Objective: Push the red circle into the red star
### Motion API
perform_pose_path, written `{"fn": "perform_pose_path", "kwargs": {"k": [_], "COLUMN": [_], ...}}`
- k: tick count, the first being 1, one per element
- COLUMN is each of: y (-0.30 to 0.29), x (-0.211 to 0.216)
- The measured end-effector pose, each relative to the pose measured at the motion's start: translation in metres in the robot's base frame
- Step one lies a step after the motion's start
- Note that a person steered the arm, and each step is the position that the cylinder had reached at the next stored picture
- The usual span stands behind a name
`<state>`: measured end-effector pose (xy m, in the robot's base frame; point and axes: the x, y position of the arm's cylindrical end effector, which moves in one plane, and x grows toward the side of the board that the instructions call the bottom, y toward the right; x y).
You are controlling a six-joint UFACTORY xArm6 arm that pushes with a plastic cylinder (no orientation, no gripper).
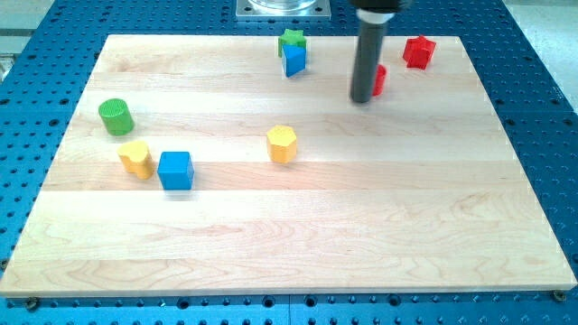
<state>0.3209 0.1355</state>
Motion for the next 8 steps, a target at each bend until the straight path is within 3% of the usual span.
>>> {"fn": "perform_pose_path", "kwargs": {"k": [1, 5, 6, 7, 8], "y": [0.029, -0.001, -0.012, -0.047, -0.085], "x": [-0.040, -0.047, -0.047, -0.078, -0.058]}}
